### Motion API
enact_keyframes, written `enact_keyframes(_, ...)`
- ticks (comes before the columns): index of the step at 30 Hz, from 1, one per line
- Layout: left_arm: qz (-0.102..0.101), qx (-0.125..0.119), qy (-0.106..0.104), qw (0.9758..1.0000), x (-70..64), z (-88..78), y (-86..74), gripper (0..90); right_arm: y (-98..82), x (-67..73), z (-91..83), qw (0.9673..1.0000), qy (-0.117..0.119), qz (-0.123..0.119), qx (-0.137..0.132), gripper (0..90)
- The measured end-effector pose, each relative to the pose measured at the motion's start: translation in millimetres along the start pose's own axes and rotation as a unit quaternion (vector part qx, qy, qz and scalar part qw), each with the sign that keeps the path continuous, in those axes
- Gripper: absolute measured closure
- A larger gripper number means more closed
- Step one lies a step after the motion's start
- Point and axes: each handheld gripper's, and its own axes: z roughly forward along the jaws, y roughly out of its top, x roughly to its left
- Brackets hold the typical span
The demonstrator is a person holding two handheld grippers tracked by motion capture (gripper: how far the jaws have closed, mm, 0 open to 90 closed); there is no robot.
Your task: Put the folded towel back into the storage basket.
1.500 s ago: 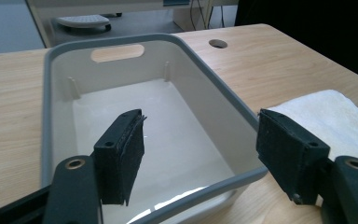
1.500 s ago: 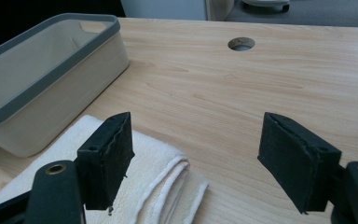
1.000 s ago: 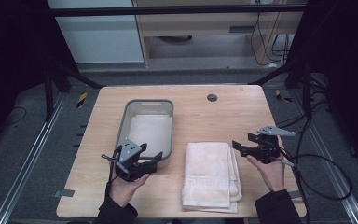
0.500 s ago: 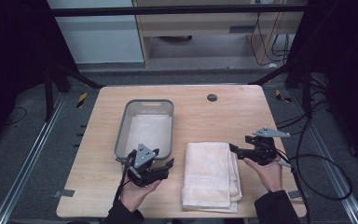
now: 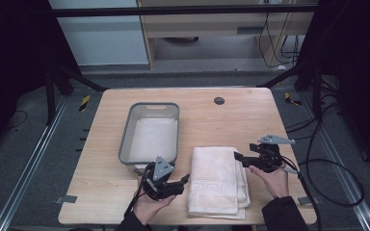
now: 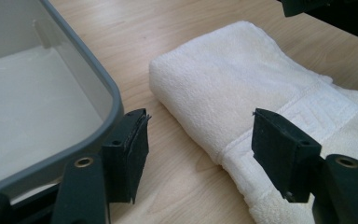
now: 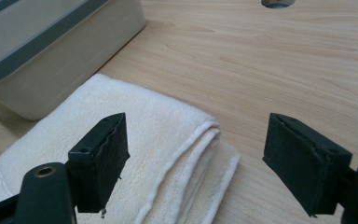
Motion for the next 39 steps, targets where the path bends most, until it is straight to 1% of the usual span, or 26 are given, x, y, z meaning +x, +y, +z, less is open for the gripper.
enact_keyframes(2, 0.001, 0.002, 0.000, 1.0000, -0.9, 1.1, -0.8, 35.7, -1.0, 0.7, 1.3, 1.0000, -0.002, -0.002, 0.006, 21.7)
enact_keyframes(3, 0.002, 0.009, -0.003, 1.0000, -3.5, 4.1, -2.9, 35.5, -1.8, 1.6, 2.8, 1.0000, 0.000, -0.003, 0.007, 21.7)
enact_keyframes(5, 0.004, 0.012, -0.004, 0.9999, -5.3, 6.1, -4.3, 35.4, -2.3, 2.1, 3.8, 1.0000, 0.001, -0.003, 0.009, 21.6)
enact_keyframes(7, 0.007, 0.018, -0.007, 0.9998, -7.5, 8.0, -5.6, 35.1, -4.9, 4.1, 8.8, 0.9997, -0.001, -0.009, 0.024, 21.3)
enact_keyframes(13, 0.011, 0.029, -0.011, 0.9994, -13.2, 15.4, -9.8, 34.7, -9.2, 7.6, 16.1, 0.9990, 0.000, -0.012, 0.042, 21.4)
enact_keyframes(16, 0.014, 0.037, -0.013, 0.9991, -16.4, 20.0, -12.2, 34.2, -11.0, 7.9, 19.2, 0.9986, -0.003, -0.019, 0.049, 21.1)
enact_keyframes(21, 0.013, 0.045, -0.017, 0.9987, -19.3, 25.9, -14.9, 33.7, -12.6, 9.0, 21.3, 0.9984, -0.004, -0.018, 0.053, 21.0)
enact_keyframes(23, 0.012, 0.050, -0.018, 0.9985, -20.0, 29.8, -16.9, 32.7, -14.7, 9.7, 23.9, 0.9978, -0.007, -0.017, 0.063, 20.9)
enact_keyframes(24, 0.011, 0.053, -0.019, 0.9984, -20.0, 31.3, -17.7, 32.3, -15.2, 9.4, 24.8, 0.9977, -0.008, -0.020, 0.065, 20.8)
enact_keyframes(27, 0.005, 0.059, -0.022, 0.9980, -19.7, 35.8, -19.8, 31.3, -17.4, 10.5, 27.7, 0.9973, -0.009, -0.018, 0.071, 20.7)
enact_keyframes(34, 0.002, 0.070, -0.023, 0.9973, -20.1, 44.3, -25.1, 30.5, -22.3, 11.9, 33.7, 0.9958, -0.015, -0.025, 0.087, 21.4)
enact_keyframes(36, 0.001, 0.073, -0.023, 0.9971, -20.4, 47.1, -26.9, 30.3, -23.6, 12.5, 35.1, 0.9955, -0.015, -0.023, 0.090, 21.4)
enact_keyframes(38, 0.001, 0.077, -0.023, 0.9968, -21.1, 50.1, -29.0, 30.5, -24.4, 12.4, 35.4, 0.9957, -0.014, -0.015, 0.091, 21.4)
enact_keyframes(39, 0.001, 0.078, -0.025, 0.9966, -21.3, 51.0, -29.6, 30.4, -25.1, 11.9, 36.0, 0.9955, -0.017, -0.017, 0.092, 21.3)
